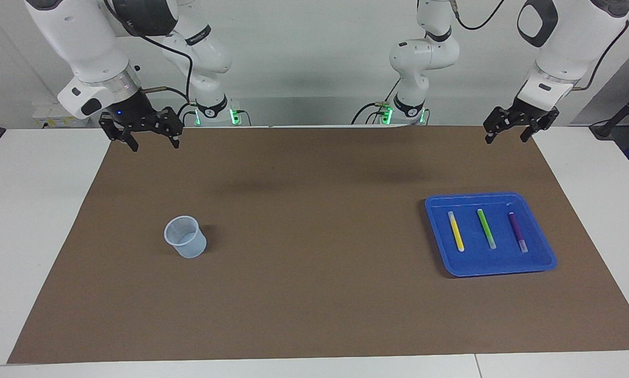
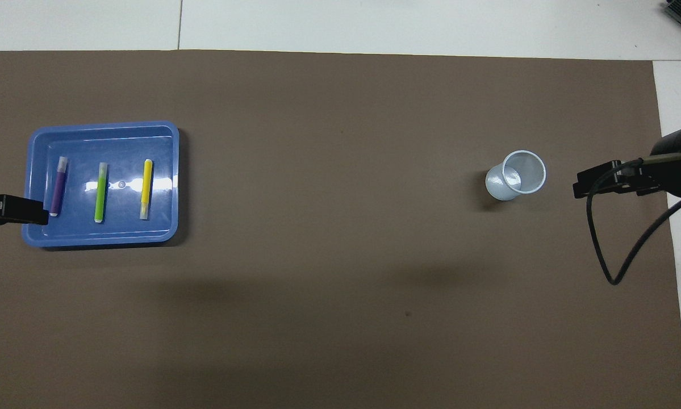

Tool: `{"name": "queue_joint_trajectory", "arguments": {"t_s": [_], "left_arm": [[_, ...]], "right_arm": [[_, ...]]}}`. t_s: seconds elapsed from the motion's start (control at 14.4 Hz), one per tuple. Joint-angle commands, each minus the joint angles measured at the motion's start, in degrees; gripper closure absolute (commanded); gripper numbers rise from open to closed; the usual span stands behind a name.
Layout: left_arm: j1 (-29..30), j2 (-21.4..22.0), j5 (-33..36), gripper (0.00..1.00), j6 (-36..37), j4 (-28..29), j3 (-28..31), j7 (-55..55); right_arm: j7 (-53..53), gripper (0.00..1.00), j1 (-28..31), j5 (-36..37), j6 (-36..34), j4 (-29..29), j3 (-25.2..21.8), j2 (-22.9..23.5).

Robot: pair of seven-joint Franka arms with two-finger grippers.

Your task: Right arm passes pens to left for tray arrangement

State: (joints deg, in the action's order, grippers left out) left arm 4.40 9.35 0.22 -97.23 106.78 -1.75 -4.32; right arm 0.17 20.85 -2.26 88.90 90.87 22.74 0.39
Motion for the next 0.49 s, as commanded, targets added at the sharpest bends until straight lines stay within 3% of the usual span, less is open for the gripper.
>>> {"name": "queue_joint_trajectory", "arguments": {"t_s": [0.0,0.42], "left_arm": [[0.4,2.0,1.3,0.0,-0.6,1.1,-0.1,-0.5],[-0.3,2.1,1.3,0.0,0.3,-0.1,-0.2,-0.1]], "right_arm": [[-0.8,0.0,0.6,0.7,-0.2,1.2,0.4,-1.4],[-0.8,0.0,0.6,0.7,-0.2,1.2,0.4,-1.4]]}}
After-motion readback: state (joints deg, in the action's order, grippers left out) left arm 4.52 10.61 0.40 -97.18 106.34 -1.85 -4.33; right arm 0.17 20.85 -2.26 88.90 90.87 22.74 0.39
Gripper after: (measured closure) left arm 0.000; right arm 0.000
